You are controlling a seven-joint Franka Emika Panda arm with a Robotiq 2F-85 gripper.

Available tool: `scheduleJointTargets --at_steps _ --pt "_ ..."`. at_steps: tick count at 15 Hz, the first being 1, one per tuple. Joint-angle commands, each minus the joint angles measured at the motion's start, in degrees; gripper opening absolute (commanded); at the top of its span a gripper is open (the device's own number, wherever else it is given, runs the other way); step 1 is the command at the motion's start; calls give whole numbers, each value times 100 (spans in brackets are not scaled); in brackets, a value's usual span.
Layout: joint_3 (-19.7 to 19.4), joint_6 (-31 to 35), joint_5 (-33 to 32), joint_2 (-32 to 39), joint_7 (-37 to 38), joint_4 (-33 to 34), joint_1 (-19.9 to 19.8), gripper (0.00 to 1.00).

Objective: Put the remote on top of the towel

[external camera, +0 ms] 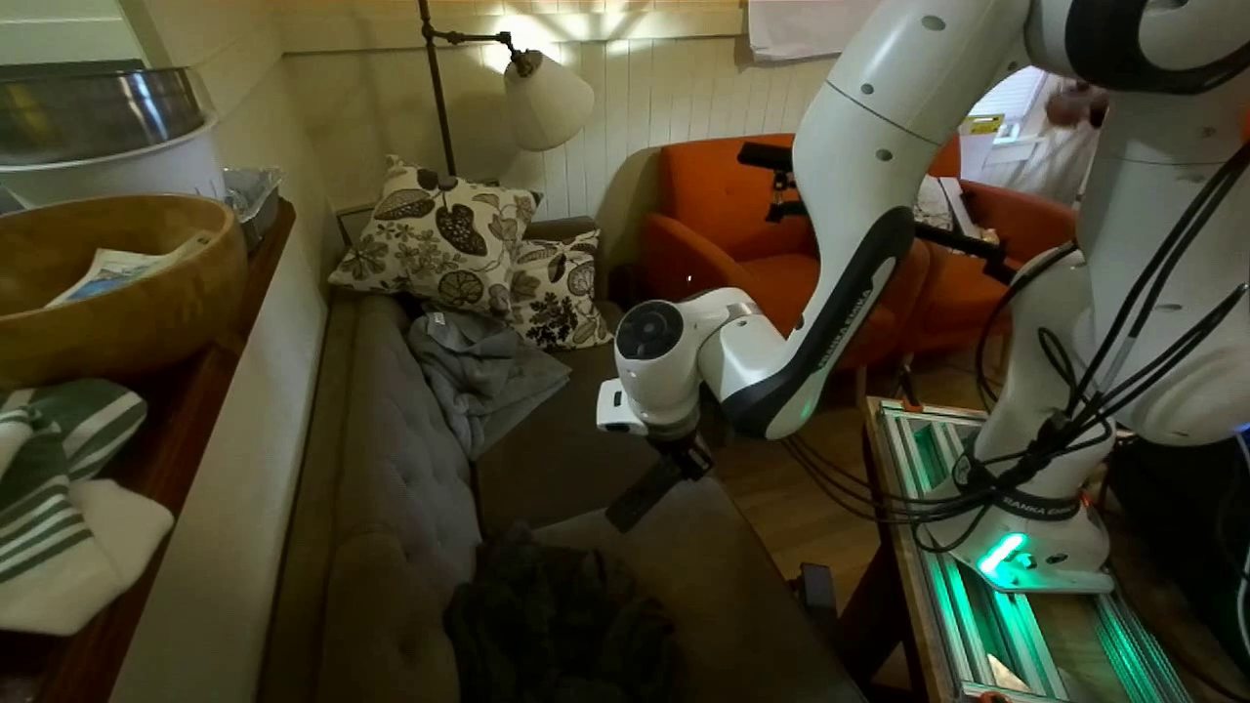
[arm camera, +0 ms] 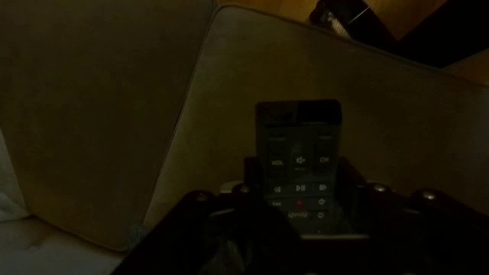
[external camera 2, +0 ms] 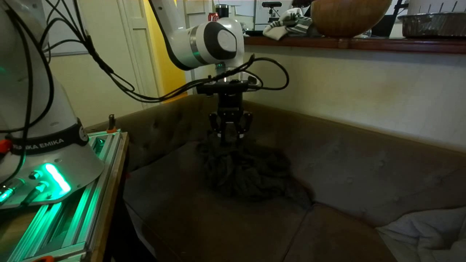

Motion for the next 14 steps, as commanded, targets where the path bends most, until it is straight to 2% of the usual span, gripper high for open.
scheduleJointTargets --at_steps 1,2,3,7,11,14 --pt "162 -92 -23 6 27 2 -213 51" --pt "157 -98 -9 31 27 3 -235 51" --pt "225 -139 133 130 153 228 -175 26" --pt "223 -525 -52 -539 889 550 -26 26" --pt "545 -1107 -49 -1228 484 671 -5 26" --pt "733 -1378 -245 -1883 617 692 -23 26"
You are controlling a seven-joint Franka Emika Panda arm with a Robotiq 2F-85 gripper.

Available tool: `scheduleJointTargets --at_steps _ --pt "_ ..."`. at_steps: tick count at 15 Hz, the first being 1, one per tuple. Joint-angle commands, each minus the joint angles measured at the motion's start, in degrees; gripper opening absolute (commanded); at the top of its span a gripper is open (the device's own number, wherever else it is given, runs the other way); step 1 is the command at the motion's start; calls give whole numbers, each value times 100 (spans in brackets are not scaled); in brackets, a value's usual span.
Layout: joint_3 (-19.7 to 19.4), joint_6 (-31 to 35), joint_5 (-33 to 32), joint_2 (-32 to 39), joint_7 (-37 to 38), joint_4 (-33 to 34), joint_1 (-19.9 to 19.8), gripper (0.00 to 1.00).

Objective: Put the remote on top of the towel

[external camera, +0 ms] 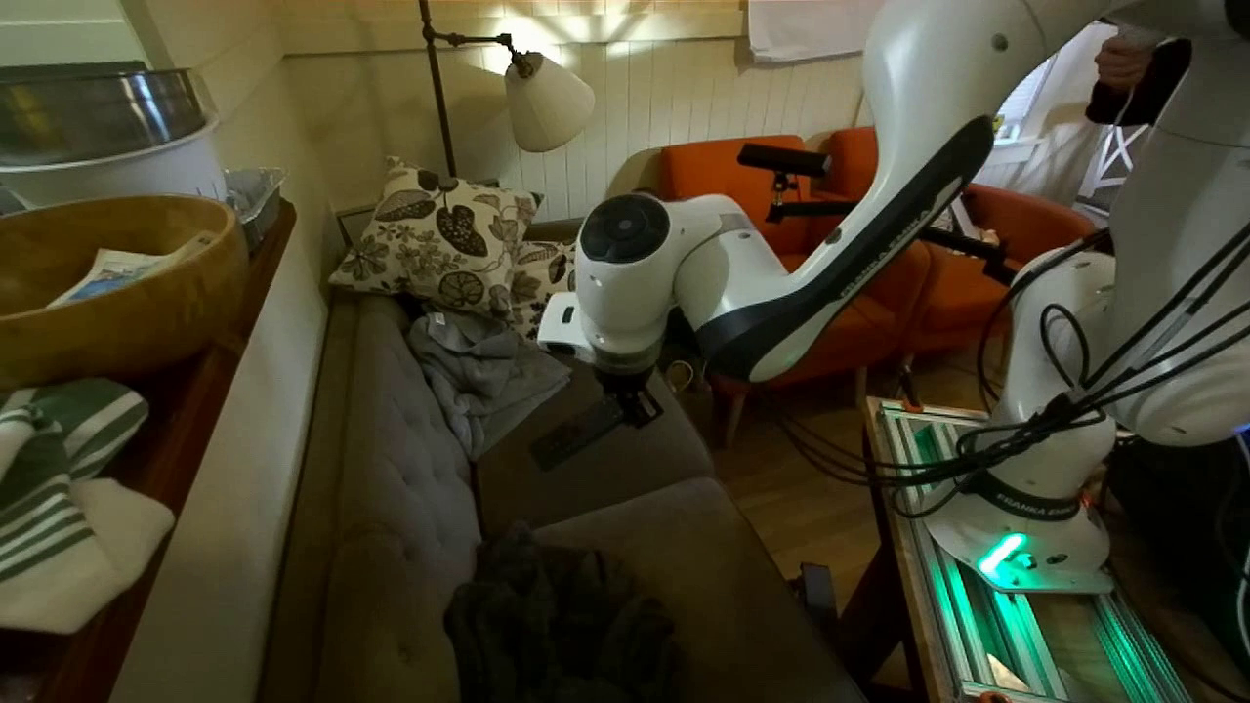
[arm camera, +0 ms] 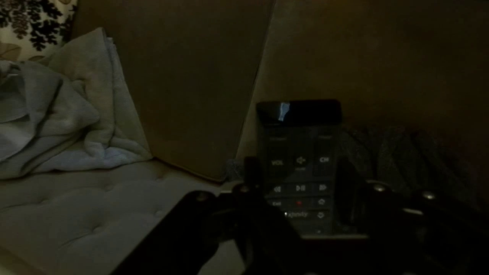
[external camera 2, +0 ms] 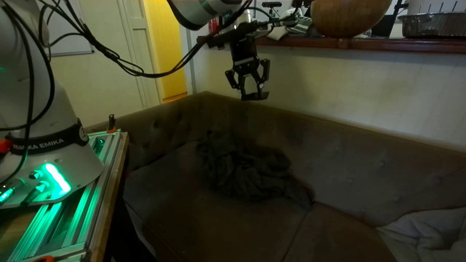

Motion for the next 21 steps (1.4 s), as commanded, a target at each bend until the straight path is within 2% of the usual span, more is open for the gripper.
scheduleJointTargets --at_steps 1,5,8,9,10,12,13,21 --pt "187 -391 -243 -908 55 -30 -32 26" --pt "205 -317 -95 -1242 3 330 -142 26" --pt "184 -220 -20 -1146 -35 709 -206 26" --pt "219 -260 -33 -1199 -12 503 -192 26" --pt "216 -265 -32 -1191 -18 563 -202 51" --pt "220 -266 -33 -1159 -17 549 -200 51" --pt "222 -266 -33 -1145 -17 541 -199 26" --pt "605 -641 -329 -135 1068 2584 -30 26"
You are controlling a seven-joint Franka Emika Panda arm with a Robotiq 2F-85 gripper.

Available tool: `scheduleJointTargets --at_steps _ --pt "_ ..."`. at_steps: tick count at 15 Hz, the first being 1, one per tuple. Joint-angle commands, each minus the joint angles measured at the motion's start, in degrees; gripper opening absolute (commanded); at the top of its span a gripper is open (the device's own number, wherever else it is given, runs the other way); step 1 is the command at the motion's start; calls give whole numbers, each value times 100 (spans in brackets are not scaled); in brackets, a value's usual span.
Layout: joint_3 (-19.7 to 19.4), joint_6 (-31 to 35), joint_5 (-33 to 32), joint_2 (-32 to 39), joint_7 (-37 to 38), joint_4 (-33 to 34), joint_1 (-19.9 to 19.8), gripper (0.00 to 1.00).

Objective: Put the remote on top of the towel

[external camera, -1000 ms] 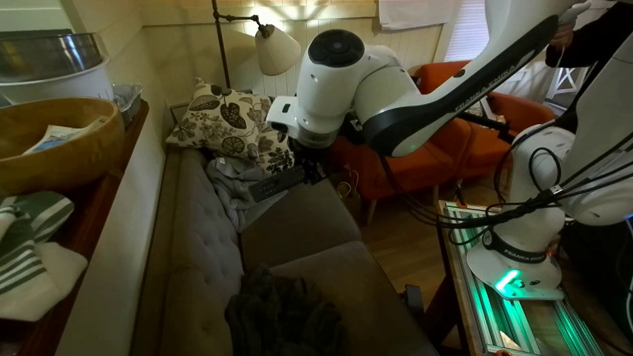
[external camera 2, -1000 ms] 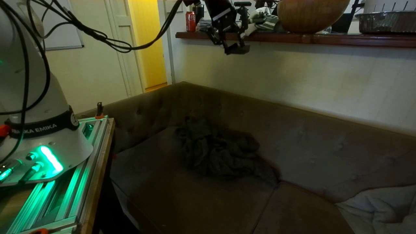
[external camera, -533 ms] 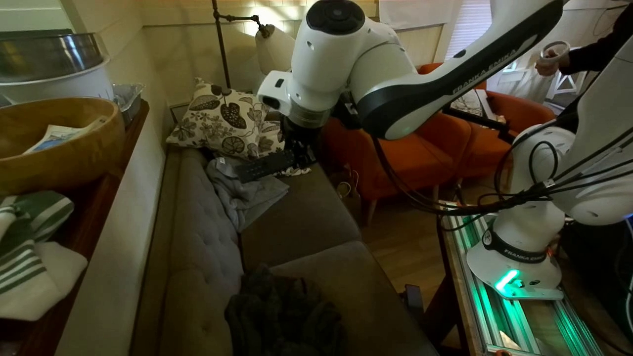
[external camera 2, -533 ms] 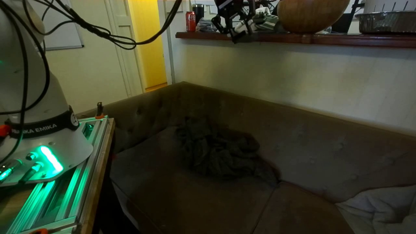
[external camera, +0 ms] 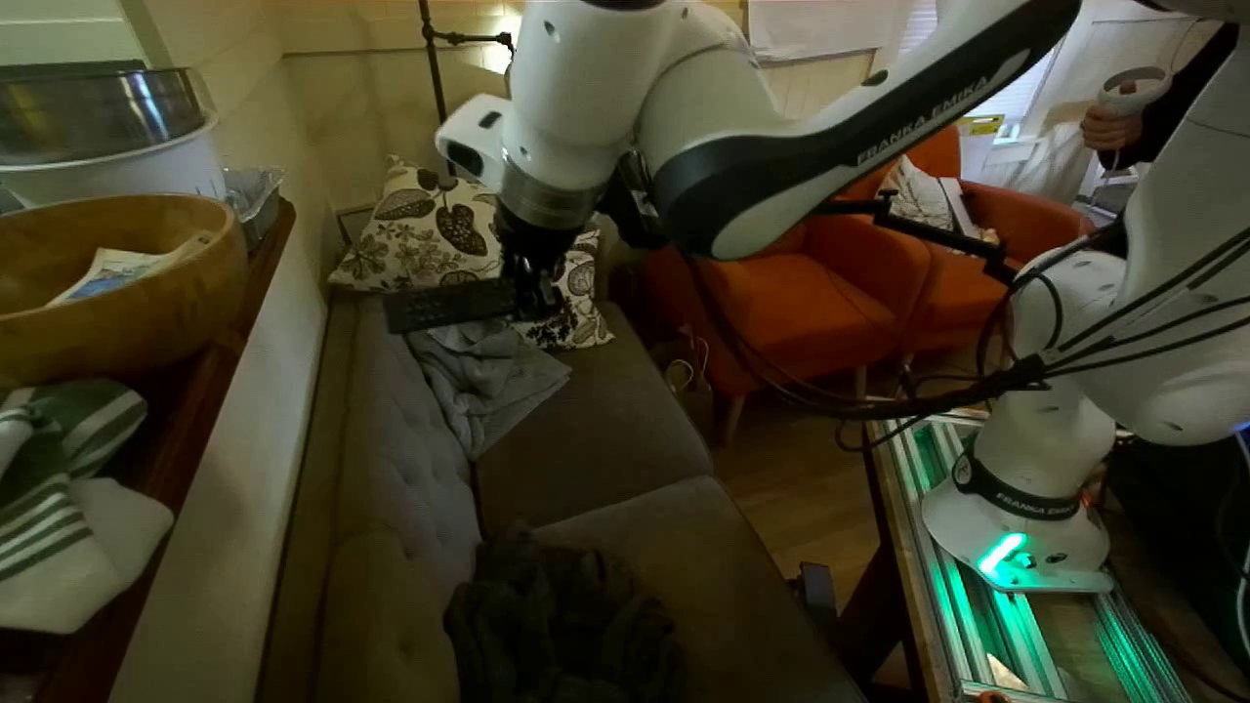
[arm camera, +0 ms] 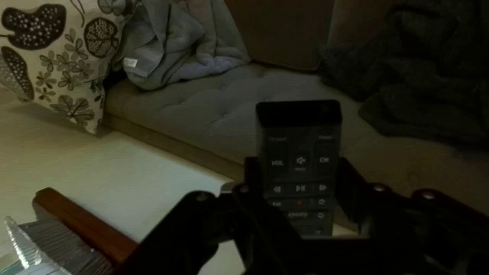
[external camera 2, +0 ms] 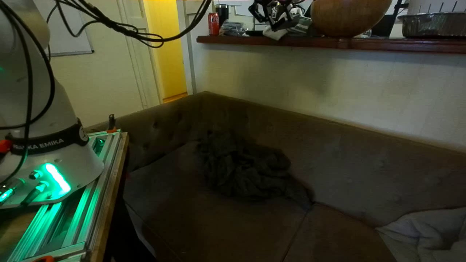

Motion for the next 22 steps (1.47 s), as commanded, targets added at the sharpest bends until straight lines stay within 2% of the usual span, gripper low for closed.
scheduleJointTargets --at_steps 1,5,10,11,15,16,18,22 --pt "161 -446 -279 541 387 1229 120 26" --pt "264 -772 -378 1136 132 2393 368 26" --pt "330 -1083 -73 1889 -397 3713 705 26" --pt "257 -814 -149 1481 -176 2989 673 51" --pt "233 -913 -134 1811 -241 3477 773 51" --pt "229 -916 -133 1828 -249 3500 771 26" --pt "212 -888 -183 2291 -96 4107 874 26" --pt "212 -1063 -51 3124 -274 5350 1166 26"
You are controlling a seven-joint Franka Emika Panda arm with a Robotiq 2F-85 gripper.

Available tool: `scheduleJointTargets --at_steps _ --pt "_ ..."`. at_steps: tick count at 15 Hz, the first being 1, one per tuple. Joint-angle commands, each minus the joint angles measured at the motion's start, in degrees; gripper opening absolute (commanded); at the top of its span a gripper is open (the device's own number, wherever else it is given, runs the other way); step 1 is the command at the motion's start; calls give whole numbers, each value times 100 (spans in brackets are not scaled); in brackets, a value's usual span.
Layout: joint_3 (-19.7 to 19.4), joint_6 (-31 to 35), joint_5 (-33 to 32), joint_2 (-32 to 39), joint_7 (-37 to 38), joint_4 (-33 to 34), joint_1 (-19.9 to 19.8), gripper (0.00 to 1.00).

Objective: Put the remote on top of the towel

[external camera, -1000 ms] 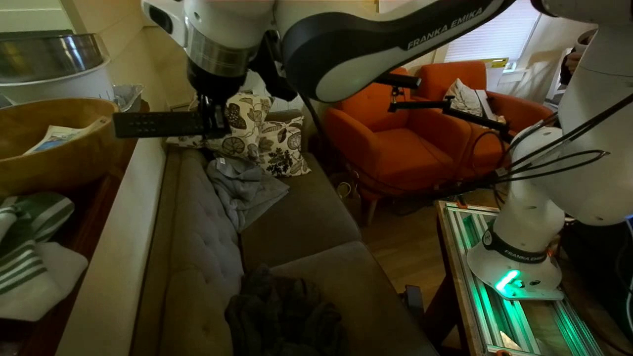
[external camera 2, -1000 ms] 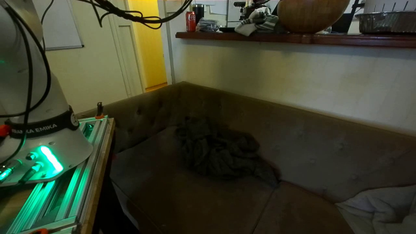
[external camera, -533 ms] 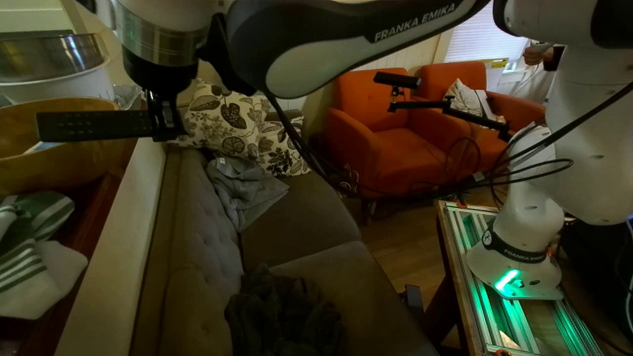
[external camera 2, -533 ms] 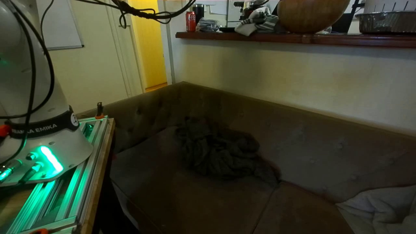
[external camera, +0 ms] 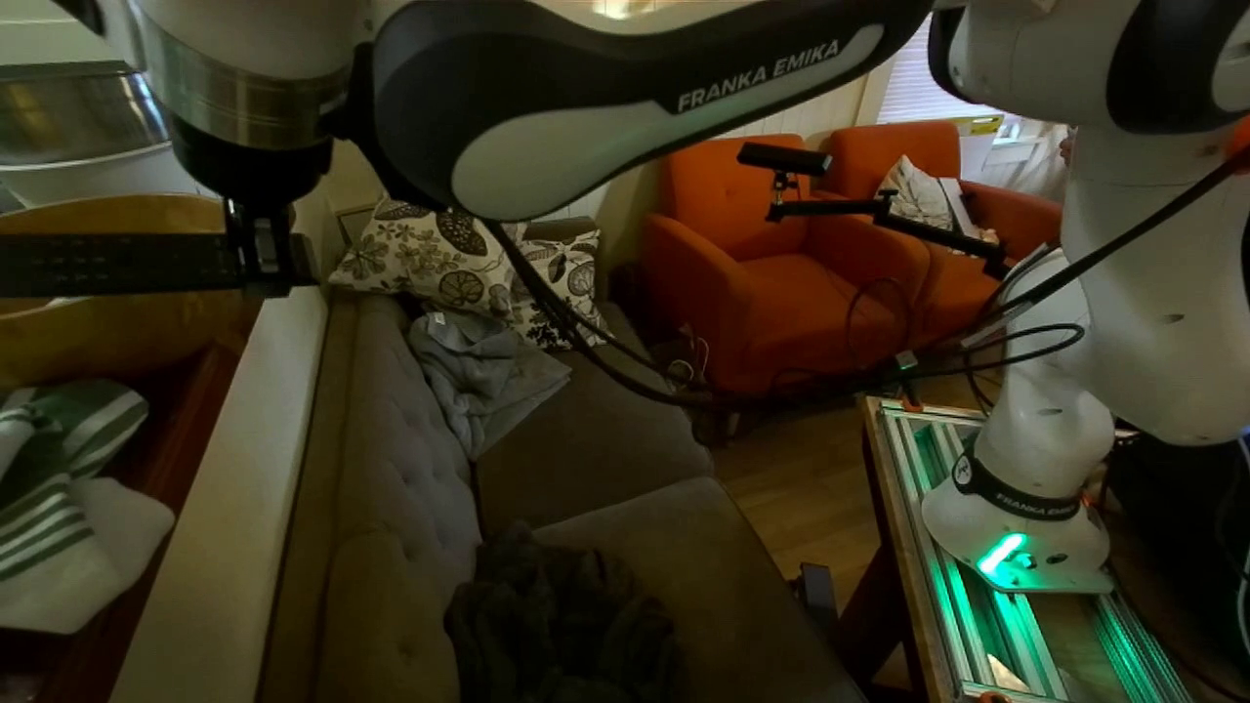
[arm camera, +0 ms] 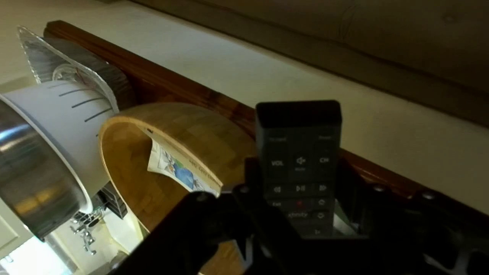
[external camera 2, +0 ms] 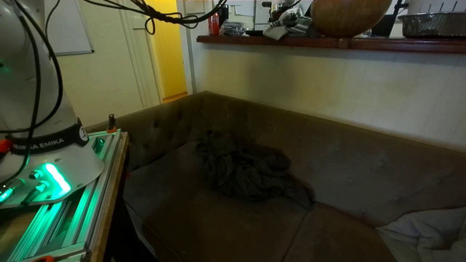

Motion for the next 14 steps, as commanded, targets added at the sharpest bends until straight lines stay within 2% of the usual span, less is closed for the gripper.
scheduleJointTargets --at_steps 1,5,6,8,11,13,14 --pt "-56 -210 249 887 -202 1359 302 26" --pt "-147 -262 700 1555 -239 2308 445 26" --pt "35 -291 756 1743 -255 2601 329 26" --pt "125 -86 1002 2078 -529 3098 243 26" --pt "475 -4 1504 2559 -1403 3861 101 26" --pt "681 -383 1674 2815 -2210 4358 116 26" --pt "451 -67 1440 2347 -1548 3458 99 51"
